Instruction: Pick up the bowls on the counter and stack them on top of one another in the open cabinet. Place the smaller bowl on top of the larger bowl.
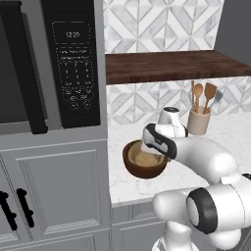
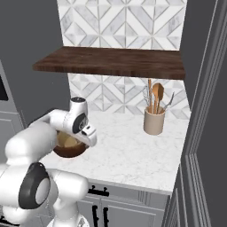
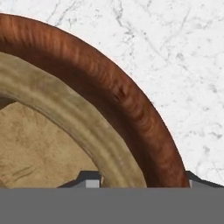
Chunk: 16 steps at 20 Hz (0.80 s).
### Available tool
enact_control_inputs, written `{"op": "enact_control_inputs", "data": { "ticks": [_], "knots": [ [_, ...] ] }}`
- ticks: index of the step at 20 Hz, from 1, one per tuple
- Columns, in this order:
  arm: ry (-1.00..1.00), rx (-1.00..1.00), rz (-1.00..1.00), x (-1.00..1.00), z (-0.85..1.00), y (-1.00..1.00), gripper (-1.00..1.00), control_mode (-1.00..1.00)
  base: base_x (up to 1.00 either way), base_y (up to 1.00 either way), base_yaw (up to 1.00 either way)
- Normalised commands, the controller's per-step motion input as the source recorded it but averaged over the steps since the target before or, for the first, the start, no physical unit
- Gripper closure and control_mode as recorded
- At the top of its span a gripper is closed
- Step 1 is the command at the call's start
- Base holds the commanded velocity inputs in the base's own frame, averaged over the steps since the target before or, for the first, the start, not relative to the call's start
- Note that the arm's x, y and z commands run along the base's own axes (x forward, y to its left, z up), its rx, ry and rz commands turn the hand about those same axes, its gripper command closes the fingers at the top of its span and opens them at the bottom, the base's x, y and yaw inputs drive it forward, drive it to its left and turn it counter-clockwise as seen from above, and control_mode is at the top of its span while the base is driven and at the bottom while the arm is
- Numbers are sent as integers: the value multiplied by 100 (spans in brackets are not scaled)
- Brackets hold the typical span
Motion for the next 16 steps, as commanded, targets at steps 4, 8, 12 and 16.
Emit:
{"op": "enact_control_inputs", "data": {
  "ticks": [4, 8, 12, 16],
  "knots": [
    [-31, 18, -28, -21, 100, -59, 100, -100, 0, 0, 0],
    [-48, 20, -26, -9, 100, -14, 100, -100, 0, 0, 0],
    [-50, 11, -23, -5, 100, 0, 100, -100, 0, 0, 0],
    [-34, 7, -25, -59, 100, -42, 100, -100, 0, 0, 0]
  ]
}}
